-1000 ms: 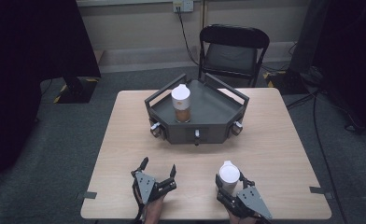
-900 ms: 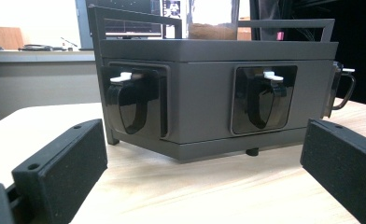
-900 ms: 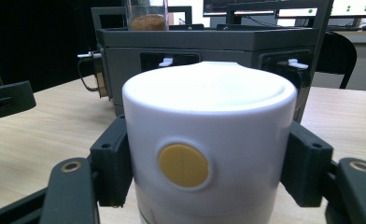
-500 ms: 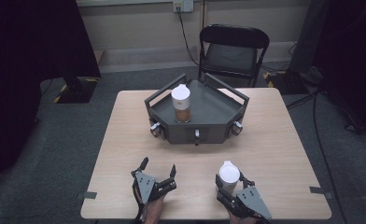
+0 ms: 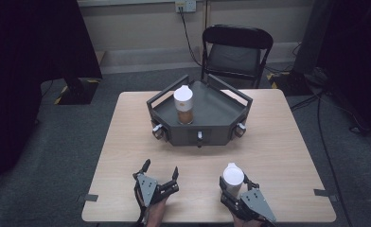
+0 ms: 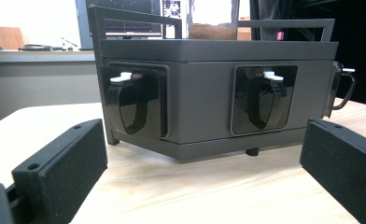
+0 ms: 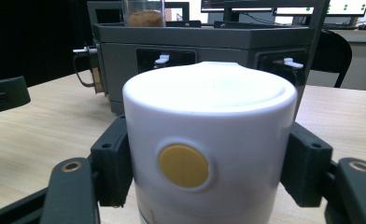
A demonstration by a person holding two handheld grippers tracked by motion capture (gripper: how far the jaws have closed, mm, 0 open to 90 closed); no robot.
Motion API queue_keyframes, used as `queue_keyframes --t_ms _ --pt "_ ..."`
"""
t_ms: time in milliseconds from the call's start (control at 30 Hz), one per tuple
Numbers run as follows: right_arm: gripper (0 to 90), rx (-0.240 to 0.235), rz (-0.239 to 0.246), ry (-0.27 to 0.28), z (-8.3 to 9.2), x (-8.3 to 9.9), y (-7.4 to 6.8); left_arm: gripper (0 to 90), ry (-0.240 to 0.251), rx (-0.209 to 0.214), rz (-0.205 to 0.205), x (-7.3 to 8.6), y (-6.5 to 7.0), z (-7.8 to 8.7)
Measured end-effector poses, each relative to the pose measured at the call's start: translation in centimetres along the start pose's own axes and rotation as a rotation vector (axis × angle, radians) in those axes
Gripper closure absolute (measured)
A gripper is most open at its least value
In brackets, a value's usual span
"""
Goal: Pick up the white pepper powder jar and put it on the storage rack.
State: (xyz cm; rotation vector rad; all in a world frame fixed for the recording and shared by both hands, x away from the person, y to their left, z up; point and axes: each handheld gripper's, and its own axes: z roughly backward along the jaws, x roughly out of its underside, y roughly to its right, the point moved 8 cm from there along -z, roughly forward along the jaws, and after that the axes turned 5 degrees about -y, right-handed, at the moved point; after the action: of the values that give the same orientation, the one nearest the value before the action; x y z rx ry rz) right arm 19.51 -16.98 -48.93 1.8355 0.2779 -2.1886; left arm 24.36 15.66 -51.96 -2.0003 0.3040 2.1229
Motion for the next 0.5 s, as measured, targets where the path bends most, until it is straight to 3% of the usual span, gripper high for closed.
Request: queue_keyframes --t_ms 500 --pt "30.1 -0.018 0.015 -0.011 0.00 -0.85 -0.02 0.2 0.000 -0.008 0.000 0.00 0.07 0.00"
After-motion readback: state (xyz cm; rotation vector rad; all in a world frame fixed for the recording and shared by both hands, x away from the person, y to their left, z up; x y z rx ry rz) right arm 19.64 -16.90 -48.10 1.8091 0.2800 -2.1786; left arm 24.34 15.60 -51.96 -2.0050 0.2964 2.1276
